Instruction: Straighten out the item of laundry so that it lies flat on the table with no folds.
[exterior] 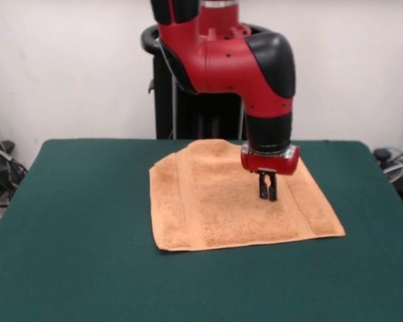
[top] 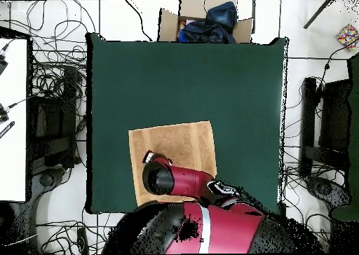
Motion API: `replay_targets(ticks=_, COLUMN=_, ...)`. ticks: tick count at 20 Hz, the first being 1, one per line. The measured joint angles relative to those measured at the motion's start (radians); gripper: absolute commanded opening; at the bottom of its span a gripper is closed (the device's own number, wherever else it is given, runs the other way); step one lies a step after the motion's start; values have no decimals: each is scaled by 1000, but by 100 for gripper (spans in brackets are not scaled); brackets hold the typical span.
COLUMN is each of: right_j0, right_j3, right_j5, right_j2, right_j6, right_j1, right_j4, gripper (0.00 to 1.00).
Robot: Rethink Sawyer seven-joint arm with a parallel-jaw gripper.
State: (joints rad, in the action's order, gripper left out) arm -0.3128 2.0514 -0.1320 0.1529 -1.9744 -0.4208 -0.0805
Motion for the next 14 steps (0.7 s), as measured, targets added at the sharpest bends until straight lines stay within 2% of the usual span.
replay_targets(ticks=14, right_j0=20, right_j3=7, right_j5=-117, right_j2=94, right_j6=0, right_j1=23, right_j4=58, gripper=0)
